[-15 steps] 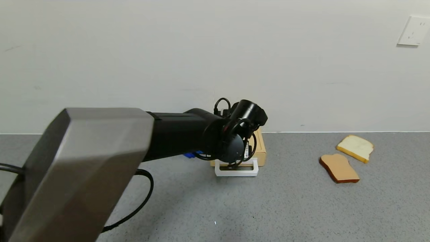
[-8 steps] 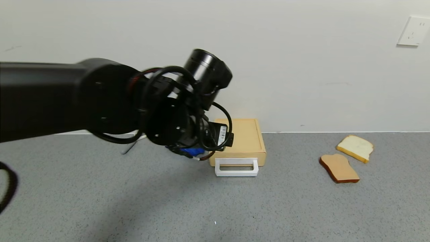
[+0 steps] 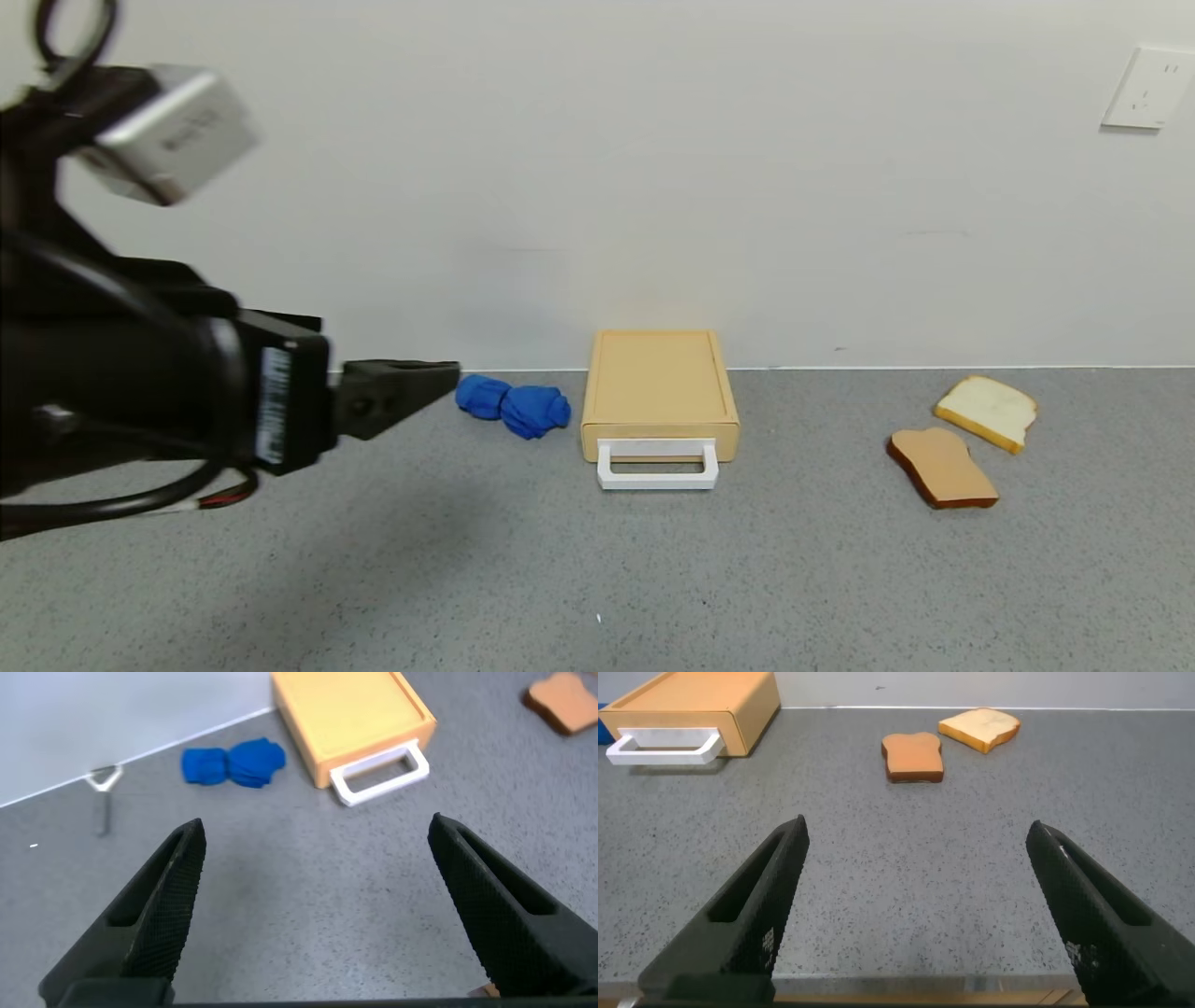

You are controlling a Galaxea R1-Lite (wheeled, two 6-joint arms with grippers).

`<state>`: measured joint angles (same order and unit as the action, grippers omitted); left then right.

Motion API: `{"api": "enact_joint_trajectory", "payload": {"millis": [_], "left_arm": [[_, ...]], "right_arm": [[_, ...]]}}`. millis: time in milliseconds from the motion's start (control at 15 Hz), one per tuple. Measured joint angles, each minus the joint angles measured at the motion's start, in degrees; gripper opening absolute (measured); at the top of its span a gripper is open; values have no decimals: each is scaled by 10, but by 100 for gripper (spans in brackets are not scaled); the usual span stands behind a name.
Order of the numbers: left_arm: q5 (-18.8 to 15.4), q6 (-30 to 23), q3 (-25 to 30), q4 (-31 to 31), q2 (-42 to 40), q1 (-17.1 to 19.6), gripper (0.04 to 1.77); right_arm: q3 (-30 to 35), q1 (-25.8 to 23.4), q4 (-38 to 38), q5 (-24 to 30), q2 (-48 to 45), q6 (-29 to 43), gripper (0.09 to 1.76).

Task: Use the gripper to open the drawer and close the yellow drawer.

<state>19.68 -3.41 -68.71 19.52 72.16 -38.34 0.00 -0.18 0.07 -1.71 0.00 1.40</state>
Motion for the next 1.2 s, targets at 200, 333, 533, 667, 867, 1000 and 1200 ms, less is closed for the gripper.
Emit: {"api": "enact_joint_trajectory", "payload": {"millis": [200,333,533,667,867,1000,1200], "left_arm": [[-10,10,54,5,-124,47,172],[-14,12,71,30,-196,73,172],[-17,13,88,53,-288,113,172],[-19,13,94,76,-337,147,172],[-20,13,98,105,-399,198,172],[-20,13,101,124,-439,230,172],[-20,14,104,159,-497,272,172]], "right_arm": [[0,0,0,0,0,0,171],[0,0,0,0,0,0,171],[0,0,0,0,0,0,171],[0,0,0,0,0,0,171],[0,0,0,0,0,0,171],[0,0,0,0,0,0,171],[0,0,0,0,0,0,171]]}}
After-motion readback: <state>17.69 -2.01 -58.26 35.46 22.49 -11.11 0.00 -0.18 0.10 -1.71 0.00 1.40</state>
